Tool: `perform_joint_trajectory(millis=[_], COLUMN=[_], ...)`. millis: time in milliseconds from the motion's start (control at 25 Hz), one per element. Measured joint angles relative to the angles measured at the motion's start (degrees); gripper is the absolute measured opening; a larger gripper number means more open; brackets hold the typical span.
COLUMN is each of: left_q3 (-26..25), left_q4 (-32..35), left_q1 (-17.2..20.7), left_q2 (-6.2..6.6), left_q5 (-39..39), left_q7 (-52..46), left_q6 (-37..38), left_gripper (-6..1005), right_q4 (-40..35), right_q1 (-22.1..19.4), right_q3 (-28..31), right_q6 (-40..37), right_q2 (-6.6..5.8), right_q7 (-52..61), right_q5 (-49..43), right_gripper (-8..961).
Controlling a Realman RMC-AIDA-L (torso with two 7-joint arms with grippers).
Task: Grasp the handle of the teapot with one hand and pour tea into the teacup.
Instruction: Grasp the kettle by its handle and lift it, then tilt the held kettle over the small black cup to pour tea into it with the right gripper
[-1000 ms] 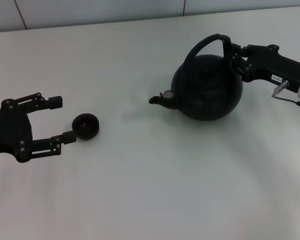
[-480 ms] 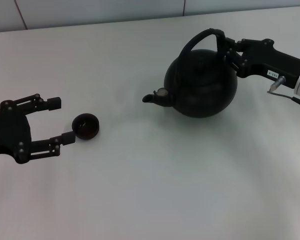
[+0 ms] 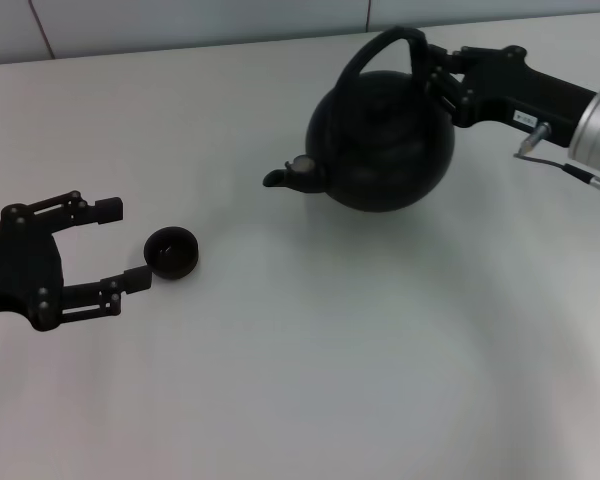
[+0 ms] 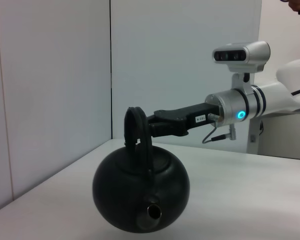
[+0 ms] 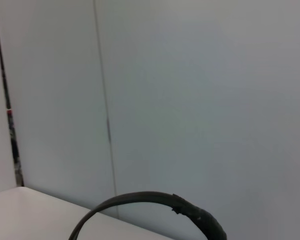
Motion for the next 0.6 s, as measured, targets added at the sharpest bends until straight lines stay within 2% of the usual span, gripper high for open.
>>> perform_joint_trajectory(millis=[600], left_q3=[0.0], left_q4=[0.41], left_q1=[0.93], left_q2=[-0.54], left_q5=[0.0], left_q7=[0.26], left_q6=[0.11], left_gripper=[803], right_q4=[-0.35], right_q1=[4.53], right_q3=[-2.31], right_q6=[1.5], right_q2=[-0.26], right_q7=[0.0], right_q5=[-0.22], right_gripper=[128])
